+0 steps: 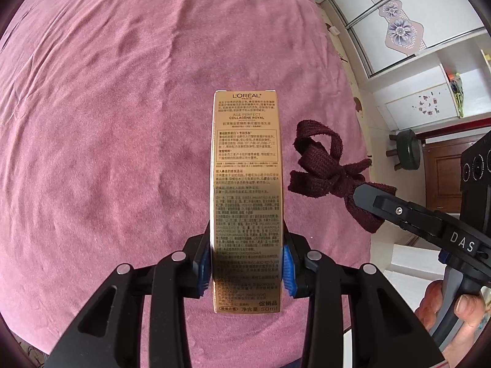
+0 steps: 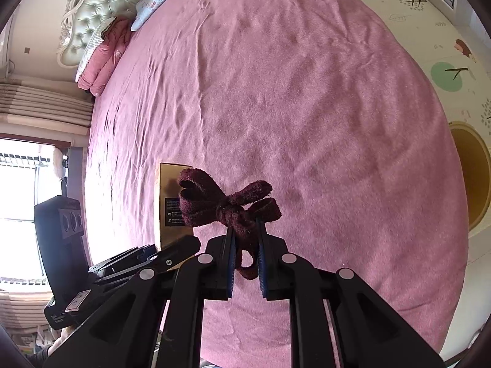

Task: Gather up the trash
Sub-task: 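Carry the gold box and maroon bow over to the yellow bin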

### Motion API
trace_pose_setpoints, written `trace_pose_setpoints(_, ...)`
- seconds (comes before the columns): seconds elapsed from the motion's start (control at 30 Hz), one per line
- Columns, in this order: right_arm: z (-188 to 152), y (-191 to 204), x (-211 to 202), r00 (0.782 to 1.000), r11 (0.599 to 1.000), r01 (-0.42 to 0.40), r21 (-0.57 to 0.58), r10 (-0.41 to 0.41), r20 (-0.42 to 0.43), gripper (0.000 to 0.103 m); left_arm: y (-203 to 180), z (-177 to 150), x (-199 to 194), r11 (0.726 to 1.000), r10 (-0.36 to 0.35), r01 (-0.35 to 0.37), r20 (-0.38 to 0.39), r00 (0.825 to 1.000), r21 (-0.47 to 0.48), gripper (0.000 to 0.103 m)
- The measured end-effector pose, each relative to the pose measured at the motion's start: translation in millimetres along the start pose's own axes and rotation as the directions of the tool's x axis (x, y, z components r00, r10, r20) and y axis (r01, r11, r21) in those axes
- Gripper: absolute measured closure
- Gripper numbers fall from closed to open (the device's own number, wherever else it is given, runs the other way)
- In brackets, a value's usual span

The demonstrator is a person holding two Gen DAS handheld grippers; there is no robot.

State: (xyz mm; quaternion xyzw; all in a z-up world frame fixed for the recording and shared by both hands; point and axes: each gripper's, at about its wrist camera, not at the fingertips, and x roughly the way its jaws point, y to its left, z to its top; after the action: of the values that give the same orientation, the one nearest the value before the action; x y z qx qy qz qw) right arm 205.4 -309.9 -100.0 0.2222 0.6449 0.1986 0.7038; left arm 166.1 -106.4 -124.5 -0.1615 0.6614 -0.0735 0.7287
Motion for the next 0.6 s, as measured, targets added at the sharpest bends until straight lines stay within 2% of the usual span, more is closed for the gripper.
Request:
trace_pose_setpoints(0.3, -62, -38, -48, 0.998, 0.997, -0.005, 0.072, 0.001, 0.059, 0.091, -54, -65, -3, 0.991, -0.006, 0.012, -0.047, 0.999, 0.130, 0.066)
trace_pose_setpoints(0.6, -107, -105, -91, 0.990, 0.977, -0.007, 0.213, -0.023, 0.138, 0.091, -118, -98, 22, 0.960, 0.004, 0.031, -0.124, 0.992, 0.278, 0.066)
